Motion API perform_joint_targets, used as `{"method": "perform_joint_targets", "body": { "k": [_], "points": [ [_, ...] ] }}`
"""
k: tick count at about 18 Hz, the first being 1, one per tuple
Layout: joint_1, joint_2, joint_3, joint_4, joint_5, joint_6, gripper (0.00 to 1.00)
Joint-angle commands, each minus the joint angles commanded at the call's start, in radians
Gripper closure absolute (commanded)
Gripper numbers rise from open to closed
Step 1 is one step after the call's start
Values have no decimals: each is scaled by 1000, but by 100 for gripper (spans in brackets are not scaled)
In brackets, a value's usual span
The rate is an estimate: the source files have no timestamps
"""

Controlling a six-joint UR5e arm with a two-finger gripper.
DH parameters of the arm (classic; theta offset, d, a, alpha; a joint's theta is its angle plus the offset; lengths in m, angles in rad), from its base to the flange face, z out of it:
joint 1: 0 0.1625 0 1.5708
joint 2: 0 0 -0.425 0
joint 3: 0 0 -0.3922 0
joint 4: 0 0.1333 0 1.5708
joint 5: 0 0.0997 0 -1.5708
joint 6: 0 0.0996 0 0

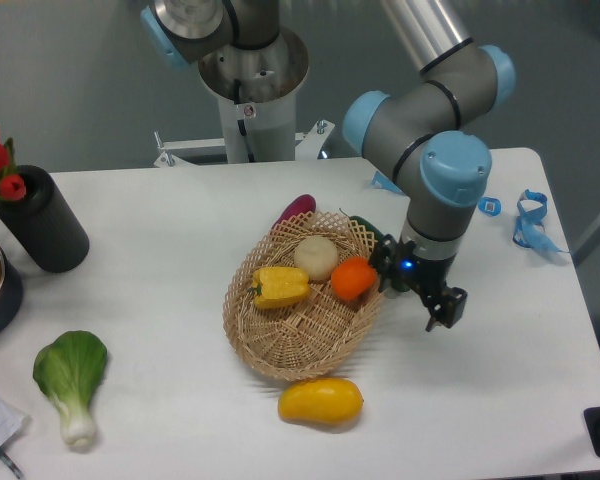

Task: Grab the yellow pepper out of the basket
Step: 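Lower the open gripper into the basket beside the yellow pepper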

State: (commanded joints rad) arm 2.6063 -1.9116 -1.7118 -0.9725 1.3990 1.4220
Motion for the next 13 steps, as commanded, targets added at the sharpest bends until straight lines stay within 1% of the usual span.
{"method": "perform_joint_targets", "body": {
  "k": [3, 5, 6, 10, 13],
  "points": [
    [-35, 75, -71, -2, 2, 5, 0],
    [-55, 103, -100, -9, 9, 5, 0],
    [-63, 109, -114, -9, 24, 5, 0],
    [-115, 100, -164, 0, 87, 2, 0],
    [-129, 95, -170, 0, 95, 12, 0]
  ]
}}
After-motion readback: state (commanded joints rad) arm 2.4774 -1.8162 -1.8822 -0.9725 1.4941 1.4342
